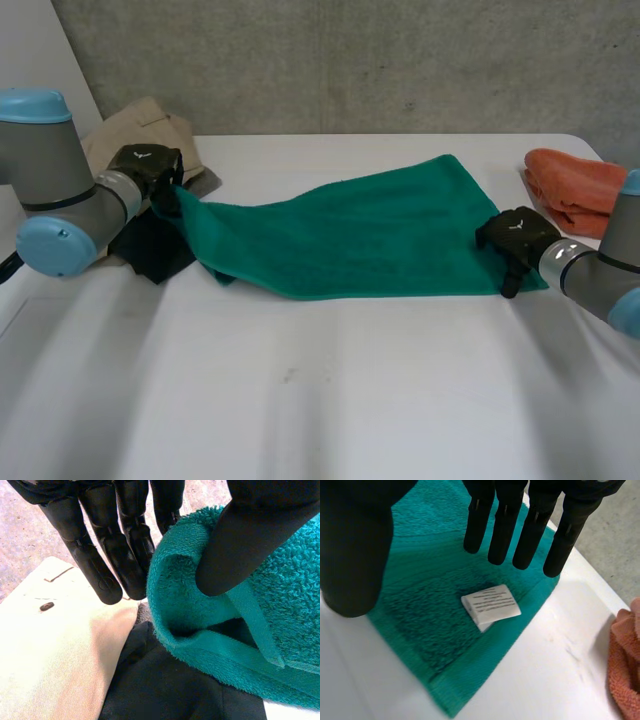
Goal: Fold the laundry.
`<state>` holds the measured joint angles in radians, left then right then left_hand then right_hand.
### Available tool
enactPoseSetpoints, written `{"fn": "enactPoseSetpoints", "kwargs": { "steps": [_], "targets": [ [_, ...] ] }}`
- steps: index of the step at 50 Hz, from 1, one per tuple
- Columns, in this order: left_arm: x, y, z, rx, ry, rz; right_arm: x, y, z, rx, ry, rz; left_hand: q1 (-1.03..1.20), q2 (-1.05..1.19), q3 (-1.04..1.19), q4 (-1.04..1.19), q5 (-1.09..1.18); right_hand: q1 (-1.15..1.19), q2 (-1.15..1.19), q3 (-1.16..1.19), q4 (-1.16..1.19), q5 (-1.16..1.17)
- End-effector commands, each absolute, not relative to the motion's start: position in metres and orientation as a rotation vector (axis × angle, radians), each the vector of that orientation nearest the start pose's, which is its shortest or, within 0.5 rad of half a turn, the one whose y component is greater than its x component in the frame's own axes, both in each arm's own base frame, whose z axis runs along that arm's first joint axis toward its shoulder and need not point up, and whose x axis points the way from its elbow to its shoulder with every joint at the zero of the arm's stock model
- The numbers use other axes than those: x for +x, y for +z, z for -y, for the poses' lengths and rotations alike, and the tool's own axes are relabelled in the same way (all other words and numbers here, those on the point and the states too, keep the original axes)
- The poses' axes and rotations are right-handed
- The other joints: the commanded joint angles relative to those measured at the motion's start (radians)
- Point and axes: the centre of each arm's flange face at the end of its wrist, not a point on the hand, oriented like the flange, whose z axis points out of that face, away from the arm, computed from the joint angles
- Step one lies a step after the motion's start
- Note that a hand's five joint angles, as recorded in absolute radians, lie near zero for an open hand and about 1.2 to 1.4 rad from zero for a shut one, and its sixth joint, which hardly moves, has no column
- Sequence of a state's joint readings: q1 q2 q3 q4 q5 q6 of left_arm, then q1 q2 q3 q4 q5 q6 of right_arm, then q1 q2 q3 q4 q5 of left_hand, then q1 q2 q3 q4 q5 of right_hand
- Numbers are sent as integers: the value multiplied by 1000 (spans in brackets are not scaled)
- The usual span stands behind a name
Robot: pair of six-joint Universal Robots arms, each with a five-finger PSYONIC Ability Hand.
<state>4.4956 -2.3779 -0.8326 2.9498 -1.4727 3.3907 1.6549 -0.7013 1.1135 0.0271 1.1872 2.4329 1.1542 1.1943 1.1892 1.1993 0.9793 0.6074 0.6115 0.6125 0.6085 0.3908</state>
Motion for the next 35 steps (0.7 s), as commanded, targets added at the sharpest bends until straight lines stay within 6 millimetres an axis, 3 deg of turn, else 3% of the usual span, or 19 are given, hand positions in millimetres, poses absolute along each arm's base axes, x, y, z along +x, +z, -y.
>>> {"fn": "enactPoseSetpoints", "kwargs": {
  "steps": [1,13,16,20,27,28,31,32,35],
  "targets": [
    [-233,201,414,678,-1949,-2445,205,113,417,-1300,-1830,-2258,242,202,207,197,242,148,144,143,147,190],
    [-231,204,412,674,-1948,-2448,214,118,427,-1271,-1903,-2205,242,202,207,197,242,216,212,211,215,258],
    [-230,204,411,675,-1946,-2449,214,120,431,-1267,-1920,-2200,242,202,207,197,242,733,729,728,732,775],
    [-230,207,407,681,-1944,-2453,211,133,432,-1245,-1949,-2211,242,202,207,197,242,789,785,784,788,831],
    [-233,225,387,730,-1969,-2452,186,214,411,-1192,-2024,-2249,242,202,207,197,242,789,785,784,788,831],
    [-234,230,379,756,-1969,-2458,177,232,399,-1215,-2004,-2286,242,202,207,197,242,789,785,784,788,831],
    [-235,235,365,808,-1950,-2479,166,255,376,-1257,-1940,-2358,242,202,207,197,242,789,785,784,788,831],
    [-237,239,355,856,-1937,-2493,159,269,359,-1294,-1867,-2410,242,202,207,197,242,789,785,784,788,831],
    [-238,242,340,937,-1898,-2516,154,284,331,-1367,-1738,-2462,242,202,207,197,242,789,785,784,788,831]
  ]
}}
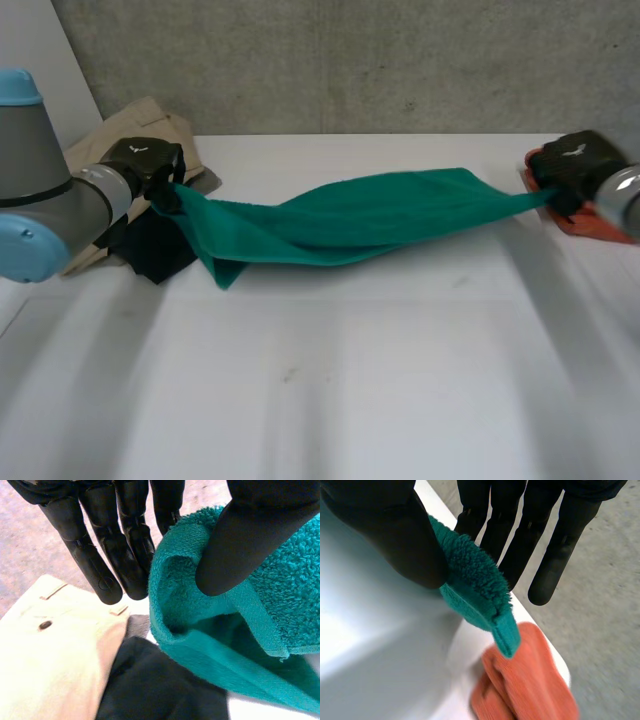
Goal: Fold the laundry.
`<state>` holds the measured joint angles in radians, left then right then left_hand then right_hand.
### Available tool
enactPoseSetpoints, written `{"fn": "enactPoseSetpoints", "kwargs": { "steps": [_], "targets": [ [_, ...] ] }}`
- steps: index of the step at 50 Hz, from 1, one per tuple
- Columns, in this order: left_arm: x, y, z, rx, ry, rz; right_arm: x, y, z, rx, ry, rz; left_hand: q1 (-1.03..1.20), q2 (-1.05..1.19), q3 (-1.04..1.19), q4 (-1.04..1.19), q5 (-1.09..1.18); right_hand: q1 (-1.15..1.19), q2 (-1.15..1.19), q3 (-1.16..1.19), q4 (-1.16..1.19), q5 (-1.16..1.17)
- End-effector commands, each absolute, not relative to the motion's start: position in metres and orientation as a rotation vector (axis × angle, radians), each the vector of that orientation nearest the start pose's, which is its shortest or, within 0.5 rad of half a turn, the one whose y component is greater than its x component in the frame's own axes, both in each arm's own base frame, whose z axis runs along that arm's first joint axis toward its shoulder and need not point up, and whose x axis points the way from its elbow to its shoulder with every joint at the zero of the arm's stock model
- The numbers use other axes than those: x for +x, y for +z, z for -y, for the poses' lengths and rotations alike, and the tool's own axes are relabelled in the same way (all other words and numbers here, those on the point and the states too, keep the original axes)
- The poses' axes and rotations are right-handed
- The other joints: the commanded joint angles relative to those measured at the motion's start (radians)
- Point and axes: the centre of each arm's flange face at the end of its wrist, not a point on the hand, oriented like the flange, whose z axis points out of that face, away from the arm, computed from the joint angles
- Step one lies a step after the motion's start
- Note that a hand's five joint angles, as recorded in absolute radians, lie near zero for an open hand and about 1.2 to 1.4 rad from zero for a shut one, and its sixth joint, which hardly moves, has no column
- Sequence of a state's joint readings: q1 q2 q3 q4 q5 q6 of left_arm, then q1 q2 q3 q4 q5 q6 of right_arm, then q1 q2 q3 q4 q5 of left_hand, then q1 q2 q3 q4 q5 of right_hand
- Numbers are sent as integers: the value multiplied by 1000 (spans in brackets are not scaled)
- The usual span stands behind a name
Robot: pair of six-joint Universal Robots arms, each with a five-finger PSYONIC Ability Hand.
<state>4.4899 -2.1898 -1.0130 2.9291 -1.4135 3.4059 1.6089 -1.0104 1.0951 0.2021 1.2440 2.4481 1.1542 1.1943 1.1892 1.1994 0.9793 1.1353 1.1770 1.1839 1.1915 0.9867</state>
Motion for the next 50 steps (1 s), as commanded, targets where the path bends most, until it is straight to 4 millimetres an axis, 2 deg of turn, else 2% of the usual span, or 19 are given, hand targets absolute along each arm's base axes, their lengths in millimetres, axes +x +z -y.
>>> {"fn": "enactPoseSetpoints", "kwargs": {
  "steps": [1,4,8,11,13,18,22,23,24,26,27,30,31,35,38,42,46,47,50],
  "targets": [
    [-239,241,331,991,-1864,-2536,154,289,314,-1424,-1643,-2484,242,202,207,197,242,261,219,212,205,235],
    [-238,239,318,1061,-1808,-2570,154,292,296,-1507,-1549,-2487,242,202,207,197,242,261,219,212,205,235],
    [-238,226,306,1150,-1711,-2611,159,285,297,-1599,-1553,-2444,242,202,207,197,242,261,219,212,205,235],
    [-238,211,306,1187,-1650,-2623,162,271,305,-1594,-1522,-2467,242,202,207,197,242,261,219,212,205,235],
    [-240,201,313,1199,-1635,-2614,162,251,318,-1585,-1460,-2512,242,202,207,197,242,261,219,212,205,235],
    [-250,190,339,1212,-1718,-2545,169,233,351,-1567,-1528,-2553,242,202,207,197,242,261,219,212,205,235],
    [-267,222,369,1188,-1999,-2355,188,249,387,-1490,-1851,-2464,242,202,207,197,242,261,219,212,205,235],
    [-274,252,380,1147,-2165,-2230,192,258,395,-1450,-1950,-2423,242,202,207,197,242,261,219,212,205,235],
    [-277,270,384,1122,-2258,-2154,198,282,411,-1333,-2175,-2311,242,202,207,197,242,261,219,212,205,235],
    [-283,307,389,1062,-2443,-1998,202,311,424,-1168,-2396,-2163,242,202,207,197,242,261,219,212,205,235],
    [-287,344,391,991,-2618,-1842,203,340,433,-990,-2581,-1988,242,202,207,197,242,261,219,212,205,235],
    [-287,394,389,849,-2850,-1626,201,371,442,-747,-2749,-1738,242,202,207,197,242,261,219,212,205,235],
    [-283,418,388,733,-2974,-1530,201,391,442,-618,-2820,-1575,242,202,207,197,242,261,219,212,205,235],
    [-279,447,386,555,-3186,-1411,198,417,433,-484,-2910,-1359,242,202,207,197,242,261,219,212,205,235],
    [-277,443,390,531,-3213,-1466,200,415,425,-503,-2902,-1363,242,202,207,197,242,261,219,212,205,235],
    [-268,414,404,503,-3120,-1659,204,398,419,-570,-2835,-1426,242,202,207,197,242,261,219,212,205,235],
    [-257,374,415,482,-2957,-1863,211,364,415,-685,-2691,-1552,242,202,207,197,242,261,219,212,205,235],
    [-253,354,418,487,-2885,-1949,212,347,413,-729,-2617,-1625,242,202,207,197,242,261,219,212,205,235],
    [-248,322,419,492,-2769,-2079,216,316,409,-796,-2487,-1745,242,202,207,197,242,261,219,212,205,235]
  ]
}}
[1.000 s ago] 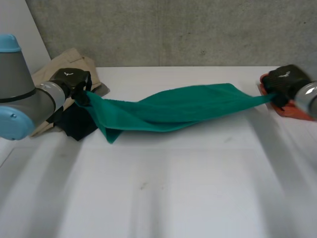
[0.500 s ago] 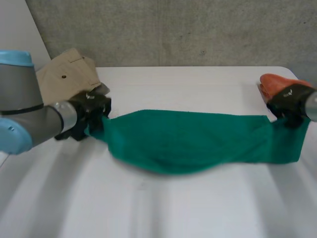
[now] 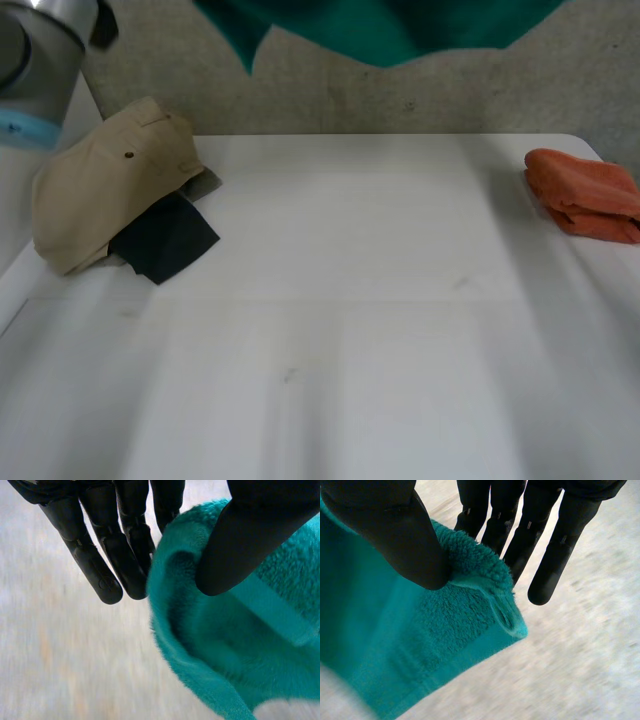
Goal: Fold the laundry.
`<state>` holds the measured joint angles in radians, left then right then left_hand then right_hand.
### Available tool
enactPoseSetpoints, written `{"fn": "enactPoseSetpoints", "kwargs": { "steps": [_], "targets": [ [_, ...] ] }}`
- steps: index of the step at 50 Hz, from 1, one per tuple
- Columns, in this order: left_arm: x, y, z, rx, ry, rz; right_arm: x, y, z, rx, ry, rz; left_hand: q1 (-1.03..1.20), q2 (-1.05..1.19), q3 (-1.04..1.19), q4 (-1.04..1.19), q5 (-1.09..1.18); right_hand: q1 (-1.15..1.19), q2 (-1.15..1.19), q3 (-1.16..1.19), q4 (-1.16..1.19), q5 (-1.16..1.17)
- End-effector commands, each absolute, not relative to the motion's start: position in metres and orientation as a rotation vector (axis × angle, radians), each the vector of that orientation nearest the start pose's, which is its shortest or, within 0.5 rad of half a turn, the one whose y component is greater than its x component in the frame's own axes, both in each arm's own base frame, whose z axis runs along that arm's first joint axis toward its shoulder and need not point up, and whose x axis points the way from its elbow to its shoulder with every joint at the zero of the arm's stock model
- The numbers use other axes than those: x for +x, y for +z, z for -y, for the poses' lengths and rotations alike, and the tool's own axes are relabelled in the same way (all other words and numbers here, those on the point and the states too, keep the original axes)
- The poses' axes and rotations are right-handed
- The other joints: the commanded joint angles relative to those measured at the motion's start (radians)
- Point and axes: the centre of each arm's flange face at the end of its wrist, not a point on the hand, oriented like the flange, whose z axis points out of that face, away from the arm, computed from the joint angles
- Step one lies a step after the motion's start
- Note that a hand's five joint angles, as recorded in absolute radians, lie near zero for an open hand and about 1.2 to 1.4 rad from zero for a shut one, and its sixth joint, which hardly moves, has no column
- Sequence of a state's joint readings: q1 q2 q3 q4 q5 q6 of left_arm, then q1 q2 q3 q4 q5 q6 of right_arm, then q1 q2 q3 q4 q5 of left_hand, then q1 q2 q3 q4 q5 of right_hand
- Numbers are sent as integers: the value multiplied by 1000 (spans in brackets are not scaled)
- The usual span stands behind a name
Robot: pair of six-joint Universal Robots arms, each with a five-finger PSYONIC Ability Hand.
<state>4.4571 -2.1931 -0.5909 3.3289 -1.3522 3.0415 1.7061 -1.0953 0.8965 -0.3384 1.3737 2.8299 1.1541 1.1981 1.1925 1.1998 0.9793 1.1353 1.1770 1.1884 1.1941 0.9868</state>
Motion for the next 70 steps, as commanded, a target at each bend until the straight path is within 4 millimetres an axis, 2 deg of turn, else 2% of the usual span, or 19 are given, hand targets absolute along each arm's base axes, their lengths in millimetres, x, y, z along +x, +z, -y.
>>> {"fn": "enactPoseSetpoints", "kwargs": {
  "steps": [1,4,5,7,8,9,13,14,17,20,29,35,40,44,48,50,55,63,70],
  "targets": [
    [-245,299,419,508,-2683,-2165,219,294,405,-843,-2401,-1824,242,198,204,196,242,261,219,208,202,235],
    [-241,266,416,550,-2560,-2272,221,260,401,-921,-2283,-1938,242,198,204,196,242,261,219,208,202,235],
    [-238,245,414,584,-2482,-2328,222,235,399,-970,-2200,-2016,242,198,204,196,242,261,219,208,202,235],
    [-234,223,413,618,-2403,-2376,222,212,396,-1017,-2126,-2082,242,198,204,196,242,261,219,208,202,235],
    [-232,214,413,637,-2367,-2394,223,201,394,-1043,-2087,-2110,225,181,187,179,225,261,219,208,202,235],
    [-229,195,412,686,-2289,-2425,222,181,392,-1085,-2017,-2168,109,65,70,63,109,261,219,208,202,235],
    [-225,159,408,812,-2132,-2459,221,148,386,-1162,-1889,-2262,-162,-206,-200,-207,-161,261,219,208,202,235],
    [-223,155,408,833,-2105,-2463,221,145,385,-1166,-1880,-2270,-215,-259,-253,-261,-215,261,219,208,202,235],
    [-219,153,403,908,-2022,-2456,220,144,385,-1147,-1875,-2290,-444,-488,-482,-490,-444,261,219,208,202,235],
    [-217,163,398,962,-1988,-2425,220,148,385,-1128,-1885,-2288,-608,-652,-647,-654,-608,261,219,208,202,235],
    [-214,199,372,1062,-2023,-2303,219,170,379,-1061,-1925,-2259,-712,-756,-750,-757,-711,261,219,208,202,235],
    [-212,207,342,1104,-1984,-2296,218,176,377,-1036,-1927,-2265,-694,-738,-733,-740,-694,261,219,208,202,235],
    [-214,194,308,1182,-1868,-2349,216,188,371,-1006,-1904,-2284,-442,-486,-481,-488,-442,261,219,208,202,235],
    [-217,183,291,1228,-1786,-2409,216,199,367,-995,-1901,-2272,-263,-307,-301,-309,-263,261,219,208,202,235],
    [-222,172,282,1266,-1722,-2465,217,203,364,-987,-1905,-2264,-233,-277,-271,-279,-233,261,219,208,202,235],
    [-224,166,282,1275,-1706,-2479,217,202,363,-993,-1903,-2262,-254,-298,-292,-299,-253,261,219,208,202,235],
    [-227,150,292,1284,-1664,-2503,218,199,362,-1001,-1887,-2269,-488,-532,-527,-534,-488,261,219,208,202,235],
    [-230,139,310,1251,-1639,-2487,217,196,361,-1021,-1882,-2278,-506,-550,-545,-552,-506,261,219,208,202,235],
    [-234,138,324,1229,-1653,-2417,215,195,362,-1027,-1882,-2283,-424,-468,-462,-470,-424,261,219,208,202,235]
  ]
}}
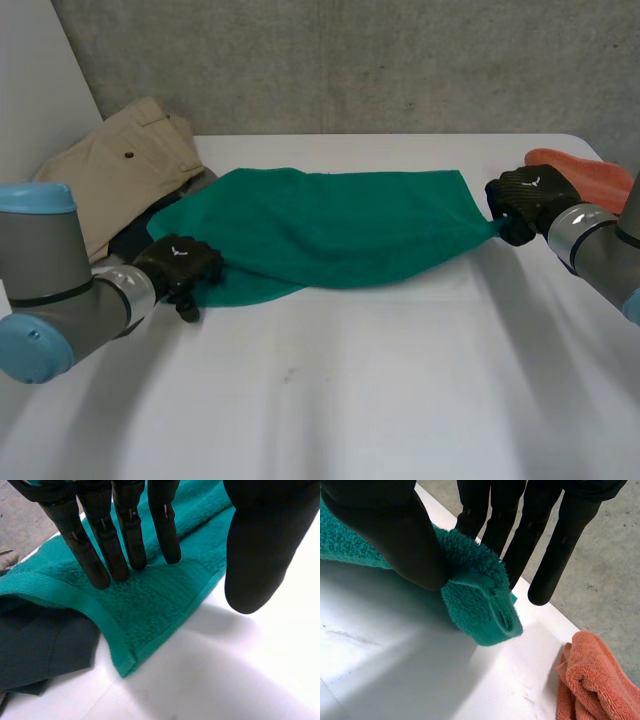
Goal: Fold the laundry.
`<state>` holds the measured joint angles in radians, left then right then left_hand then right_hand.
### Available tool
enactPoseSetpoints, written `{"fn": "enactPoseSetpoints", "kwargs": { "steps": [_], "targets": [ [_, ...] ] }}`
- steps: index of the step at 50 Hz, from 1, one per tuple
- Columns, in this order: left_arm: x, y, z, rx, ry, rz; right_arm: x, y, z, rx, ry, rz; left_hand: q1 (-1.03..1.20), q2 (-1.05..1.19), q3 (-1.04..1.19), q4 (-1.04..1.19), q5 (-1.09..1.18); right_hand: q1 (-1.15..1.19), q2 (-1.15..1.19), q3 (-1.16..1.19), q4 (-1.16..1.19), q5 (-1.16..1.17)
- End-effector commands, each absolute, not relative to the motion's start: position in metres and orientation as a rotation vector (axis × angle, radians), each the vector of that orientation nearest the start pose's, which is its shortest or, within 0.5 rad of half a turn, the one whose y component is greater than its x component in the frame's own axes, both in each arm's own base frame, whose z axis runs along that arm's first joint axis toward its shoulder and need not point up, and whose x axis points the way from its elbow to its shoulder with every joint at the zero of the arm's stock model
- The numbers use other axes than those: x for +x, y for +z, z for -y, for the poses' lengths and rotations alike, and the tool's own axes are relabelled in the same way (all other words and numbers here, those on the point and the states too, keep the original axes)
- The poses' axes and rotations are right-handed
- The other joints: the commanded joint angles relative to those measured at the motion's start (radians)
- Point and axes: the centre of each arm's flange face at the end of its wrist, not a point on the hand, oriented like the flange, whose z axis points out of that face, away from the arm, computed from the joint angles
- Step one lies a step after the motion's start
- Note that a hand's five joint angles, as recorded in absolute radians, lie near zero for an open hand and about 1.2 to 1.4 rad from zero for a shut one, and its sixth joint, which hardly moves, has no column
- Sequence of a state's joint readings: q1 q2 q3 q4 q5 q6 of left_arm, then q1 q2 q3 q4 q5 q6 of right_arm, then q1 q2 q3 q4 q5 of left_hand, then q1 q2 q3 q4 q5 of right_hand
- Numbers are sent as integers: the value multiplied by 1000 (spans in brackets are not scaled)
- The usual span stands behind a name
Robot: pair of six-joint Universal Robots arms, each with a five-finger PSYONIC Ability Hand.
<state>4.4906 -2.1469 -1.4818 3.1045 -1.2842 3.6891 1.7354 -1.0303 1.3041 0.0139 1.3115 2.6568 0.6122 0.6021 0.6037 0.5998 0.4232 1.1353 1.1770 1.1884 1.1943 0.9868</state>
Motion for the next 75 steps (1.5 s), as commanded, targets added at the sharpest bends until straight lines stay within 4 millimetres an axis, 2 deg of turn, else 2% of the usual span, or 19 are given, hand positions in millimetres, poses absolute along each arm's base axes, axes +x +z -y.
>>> {"fn": "enactPoseSetpoints", "kwargs": {
  "steps": [1,9,19,27,32,35,39,43,44,49,51,55,58,62,66,68,70,74,75],
  "targets": [
    [-234,140,328,1222,-1669,-2393,215,195,361,-1029,-1882,-2283,121,131,129,133,135,261,219,208,202,235],
    [-245,134,334,1270,-1689,-2324,213,191,358,-1042,-1864,-2300,279,289,288,292,294,261,219,208,202,235],
    [-250,127,340,1332,-1670,-2258,207,191,354,-1070,-1858,-2310,147,158,156,160,162,261,219,208,202,235],
    [-255,123,340,1372,-1667,-2237,206,190,353,-1096,-1851,-2311,156,166,165,168,170,261,219,208,202,235],
    [-256,126,337,1406,-1654,-2196,205,194,352,-1095,-1863,-2309,783,793,791,795,797,261,219,208,202,235],
    [-258,133,332,1415,-1658,-2184,204,198,350,-1095,-1862,-2313,784,794,793,796,799,261,219,208,202,235],
    [-254,145,314,1452,-1601,-2214,198,204,341,-1146,-1810,-2354,784,794,793,796,799,261,219,208,202,235],
    [-242,158,282,1524,-1438,-2299,182,205,320,-1372,-1643,-2446,784,794,793,796,799,261,219,208,202,235],
    [-239,161,276,1542,-1399,-2313,172,205,308,-1511,-1532,-2488,784,794,793,796,799,261,219,208,202,235],
    [-226,171,228,1722,-1147,-2389,145,203,270,-1898,-1161,-2486,784,794,793,796,799,261,219,208,202,235],
    [-223,178,209,1810,-1062,-2423,141,204,267,-1992,-1159,-2453,784,794,793,796,799,261,219,208,202,235],
    [-223,186,198,1888,-1029,-2461,147,199,266,-1926,-1208,-2455,784,794,793,796,799,261,219,208,202,235],
    [-226,188,205,1878,-1078,-2450,148,193,271,-1903,-1220,-2466,784,794,793,796,799,261,219,208,202,235],
    [-232,180,232,1805,-1162,-2423,151,181,286,-1892,-1227,-2480,784,794,793,796,799,261,219,208,202,235],
    [-242,175,269,1697,-1273,-2383,159,171,306,-1858,-1264,-2522,784,794,793,796,799,261,219,208,202,235],
    [-250,176,289,1643,-1348,-2357,163,172,323,-1786,-1353,-2571,784,794,793,796,799,261,219,208,202,235],
    [-255,182,304,1603,-1410,-2328,167,176,336,-1724,-1443,-2587,784,794,793,796,799,261,219,208,202,235],
    [-271,212,338,1521,-1639,-2199,182,196,370,-1571,-1746,-2537,784,794,793,796,799,261,219,208,202,235],
    [-276,230,353,1468,-1753,-2123,188,212,384,-1503,-1901,-2482,784,794,793,796,799,261,219,208,202,235]
  ]
}}
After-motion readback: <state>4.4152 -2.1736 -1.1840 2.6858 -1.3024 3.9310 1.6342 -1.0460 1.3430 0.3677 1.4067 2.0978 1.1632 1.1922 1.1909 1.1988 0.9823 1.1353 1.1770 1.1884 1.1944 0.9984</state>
